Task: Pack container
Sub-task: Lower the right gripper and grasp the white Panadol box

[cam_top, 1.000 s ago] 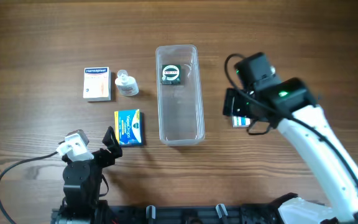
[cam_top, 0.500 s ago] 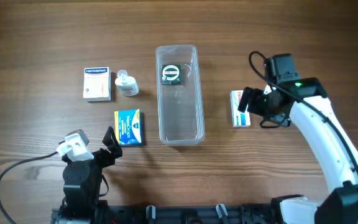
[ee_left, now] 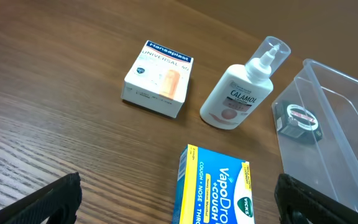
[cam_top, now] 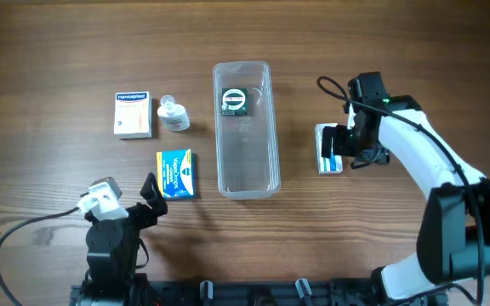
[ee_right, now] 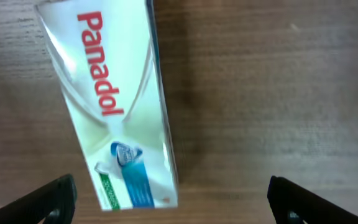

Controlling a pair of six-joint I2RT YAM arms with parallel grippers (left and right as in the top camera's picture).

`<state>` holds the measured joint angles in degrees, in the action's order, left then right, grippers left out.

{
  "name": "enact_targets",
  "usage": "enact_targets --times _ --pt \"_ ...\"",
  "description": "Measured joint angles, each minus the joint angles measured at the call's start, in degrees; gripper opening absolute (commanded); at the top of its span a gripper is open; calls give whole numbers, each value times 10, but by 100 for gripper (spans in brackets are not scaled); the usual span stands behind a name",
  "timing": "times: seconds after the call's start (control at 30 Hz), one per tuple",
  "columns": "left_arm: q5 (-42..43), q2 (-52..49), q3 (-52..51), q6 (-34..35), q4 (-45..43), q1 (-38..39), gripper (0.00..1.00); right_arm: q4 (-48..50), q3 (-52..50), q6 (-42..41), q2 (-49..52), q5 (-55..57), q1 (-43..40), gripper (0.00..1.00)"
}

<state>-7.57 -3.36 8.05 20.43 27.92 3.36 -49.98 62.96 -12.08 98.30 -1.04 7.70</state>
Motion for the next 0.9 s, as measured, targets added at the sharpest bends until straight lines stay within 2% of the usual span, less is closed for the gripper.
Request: enact_targets --times 0.33,0.9 --pt "0 0 0 0 0 0 100 45 0 60 11 -9 0 96" --pt "0 0 0 0 0 0 100 62 0 68 54 -31 0 89"
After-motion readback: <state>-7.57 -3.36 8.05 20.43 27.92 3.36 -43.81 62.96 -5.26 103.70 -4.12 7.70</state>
